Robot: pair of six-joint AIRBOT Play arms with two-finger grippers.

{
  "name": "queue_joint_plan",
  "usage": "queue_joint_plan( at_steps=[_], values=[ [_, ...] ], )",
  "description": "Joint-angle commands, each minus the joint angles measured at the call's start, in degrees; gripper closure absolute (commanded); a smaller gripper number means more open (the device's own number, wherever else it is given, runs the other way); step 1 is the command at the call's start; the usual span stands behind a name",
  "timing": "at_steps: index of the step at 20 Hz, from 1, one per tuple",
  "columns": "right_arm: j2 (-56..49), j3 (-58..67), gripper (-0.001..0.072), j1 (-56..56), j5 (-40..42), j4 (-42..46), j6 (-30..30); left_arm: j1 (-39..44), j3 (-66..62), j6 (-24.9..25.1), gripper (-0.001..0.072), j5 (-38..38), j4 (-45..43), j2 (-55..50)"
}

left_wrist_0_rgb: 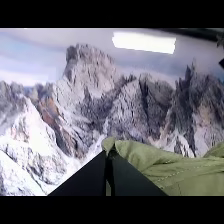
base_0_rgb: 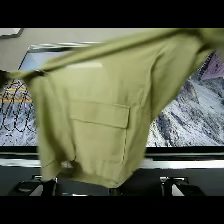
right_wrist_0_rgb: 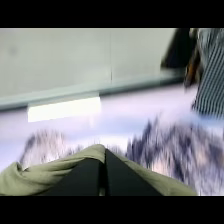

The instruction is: Fold the clothes and pants, and hang the long-sleeved shirts on hangers.

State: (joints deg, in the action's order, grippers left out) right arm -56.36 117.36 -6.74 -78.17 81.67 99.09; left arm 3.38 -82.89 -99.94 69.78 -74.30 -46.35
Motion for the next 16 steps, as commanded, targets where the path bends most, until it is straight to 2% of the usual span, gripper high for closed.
queue_joint_plan(
  at_steps=[1, 4, 8, 9, 10, 11, 12, 13, 14, 15, 16],
  values=[
    [-13.4, -4.9, 0.0685, 0.2, -9.7, -3.6, 0.6, 2.8, 9.8, 1.8, 0.0691, -6.0, 5.5, -9.5],
    [-28.0, -9.5, 0.0685, 0.2, -9.8, -6.1, 0.5, 7.5, 14.7, 2.0, 0.0691, -11.3, 5.6, -22.8],
    [-45.3, -11.1, 0.0684, 0.2, -3.2, -12.5, -1.3, 11.4, 14.5, 1.9, 0.0691, -14.9, 5.6, -38.0],
    [-47.6, -11.1, 0.0673, 0.2, -2.1, -12.9, -1.4, 11.5, 14.5, 1.7, 0.069, -15.6, 6.2, -39.8],
    [-48.8, -11.1, 0.0625, 0.2, -1.5, -13.0, -1.4, 11.2, 14.5, 1.7, 0.0684, -16.1, 7.0, -40.7],
    [-48.9, -11.1, 0.0571, 0.2, -1.2, -12.9, -2.5, 10.5, 14.4, 1.8, 0.0631, -16.3, 7.7, -40.7],
    [-48.3, -11.0, 0.0504, 0.1, -1.6, -12.6, -4.2, 9.5, 13.8, 1.8, 0.0472, -15.4, 7.8, -40.3],
    [-47.3, -11.0, 0.0424, 0.1, -2.6, -11.8, -6.0, 8.3, 12.6, 1.8, 0.0235, -13.6, 7.8, -39.8],
    [-45.9, -11.0, 0.0309, 0.1, -4.3, -10.1, -8.7, 6.7, 11.1, 2.4, 0.0042, -11.0, 7.7, -39.1],
    [-44.5, -11.1, 0.0222, -0.6, -5.8, -9.7, -9.3, 4.7, 9.7, 3.8, 0.0021, -7.7, 7.7, -38.0],
    [-43.0, -11.2, 0.0206, -1.9, -7.3, -11.1, -9.7, 2.6, 9.3, 4.9, 0.0021, -5.0, 7.7, -36.3]
  ],
)
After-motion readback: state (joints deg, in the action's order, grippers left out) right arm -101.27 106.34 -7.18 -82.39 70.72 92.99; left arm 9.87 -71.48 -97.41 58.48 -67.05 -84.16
